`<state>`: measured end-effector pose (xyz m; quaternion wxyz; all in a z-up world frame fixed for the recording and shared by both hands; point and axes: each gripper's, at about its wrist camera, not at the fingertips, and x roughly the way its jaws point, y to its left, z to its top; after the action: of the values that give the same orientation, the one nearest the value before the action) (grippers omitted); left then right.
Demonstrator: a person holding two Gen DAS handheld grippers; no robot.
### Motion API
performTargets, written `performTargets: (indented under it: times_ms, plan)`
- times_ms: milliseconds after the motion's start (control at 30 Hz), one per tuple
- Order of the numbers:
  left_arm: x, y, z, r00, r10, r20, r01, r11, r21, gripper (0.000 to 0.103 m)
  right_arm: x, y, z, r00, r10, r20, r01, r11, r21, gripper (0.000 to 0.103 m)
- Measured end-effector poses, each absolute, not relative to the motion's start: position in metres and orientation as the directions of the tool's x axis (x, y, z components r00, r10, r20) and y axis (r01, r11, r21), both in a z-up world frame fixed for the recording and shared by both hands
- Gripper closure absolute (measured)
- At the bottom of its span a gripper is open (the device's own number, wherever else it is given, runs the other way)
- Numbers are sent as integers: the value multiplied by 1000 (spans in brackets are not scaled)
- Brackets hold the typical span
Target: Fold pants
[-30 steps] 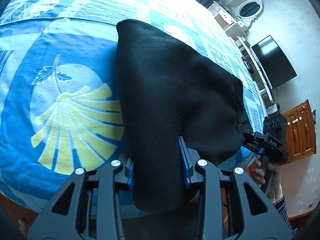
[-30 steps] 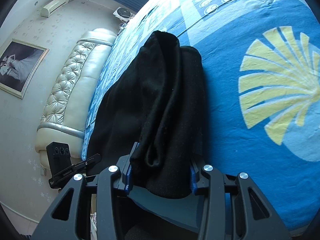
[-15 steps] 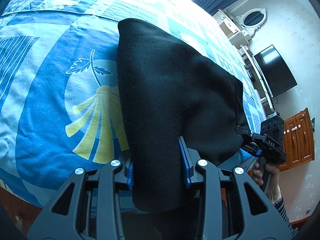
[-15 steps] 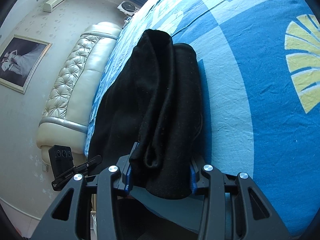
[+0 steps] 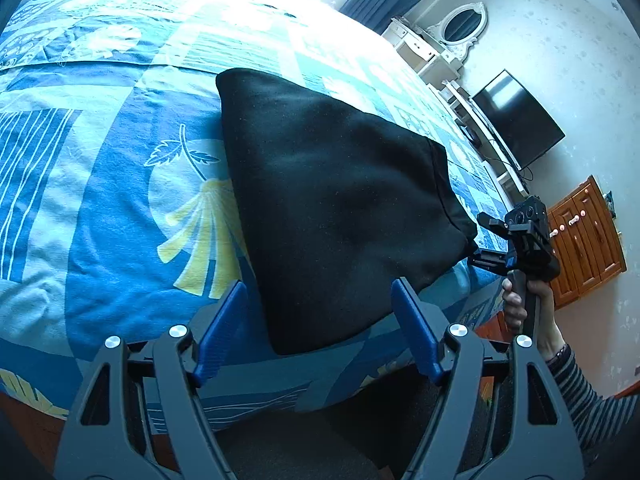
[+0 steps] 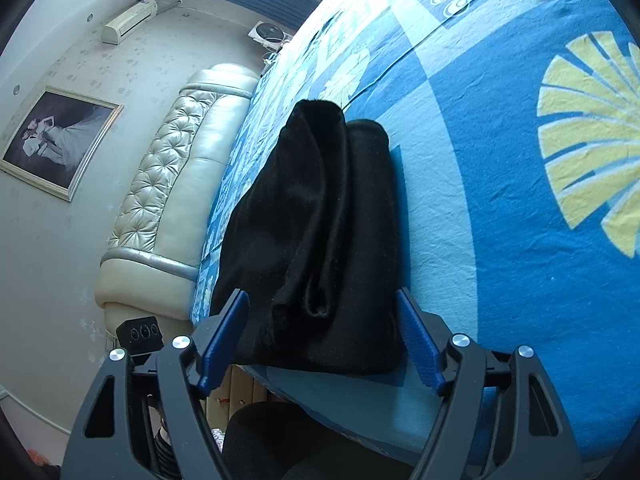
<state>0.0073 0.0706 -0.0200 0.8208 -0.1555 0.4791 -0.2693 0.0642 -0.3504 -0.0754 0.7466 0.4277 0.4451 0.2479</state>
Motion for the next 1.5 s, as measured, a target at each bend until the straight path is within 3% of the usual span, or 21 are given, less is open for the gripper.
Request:
performTargets:
  times_ms: [100, 400, 600, 633, 667, 700, 833, 900, 1200, 1367, 1500]
  plan:
    - [21, 82, -20, 427, -564, -706, 288, 826, -485, 25, 85, -359, -78, 494, 740, -457, 28, 512, 858, 23]
    - [128, 91, -63, 352, -654, -670, 147, 746, -650, 25, 165, -345, -90, 484, 752, -448, 23, 501, 865, 23]
    - [166, 85, -74, 342, -705, -622, 122, 689, -714, 19, 182, -332, -93, 442, 778, -447, -7, 502, 865, 23]
    - [167, 84, -74, 344, -714, -610, 128, 679, -723, 32, 181, -328, -92, 436, 775, -457, -20, 516, 856, 25]
    - [168, 82, -75, 333, -723, -605, 143, 673, -726, 47, 181, -325, -93, 424, 774, -470, -27, 530, 848, 42]
    - [169, 79, -76, 328, -708, -625, 144, 692, -708, 54, 180, -325, -96, 417, 780, -466, -20, 521, 854, 55]
    - [170, 74, -63, 363, -663, -655, 179, 739, -649, 76, 179, -328, -90, 446, 765, -464, -22, 528, 849, 65]
    - [176, 76, -53, 372, -662, -650, 180, 739, -649, 81, 185, -328, -84, 463, 757, -462, -36, 537, 843, 68]
    - [253, 69, -31, 402, -573, -714, 191, 815, -546, 82, 252, -324, -71, 531, 735, -422, -48, 524, 851, 69]
    - [284, 72, -57, 355, -540, -763, 122, 836, -535, 81, 277, -324, -100, 505, 723, -472, 30, 532, 846, 69]
    - [284, 73, -63, 368, -553, -748, 125, 826, -549, 77, 270, -334, -117, 516, 748, -417, 37, 467, 883, 69]
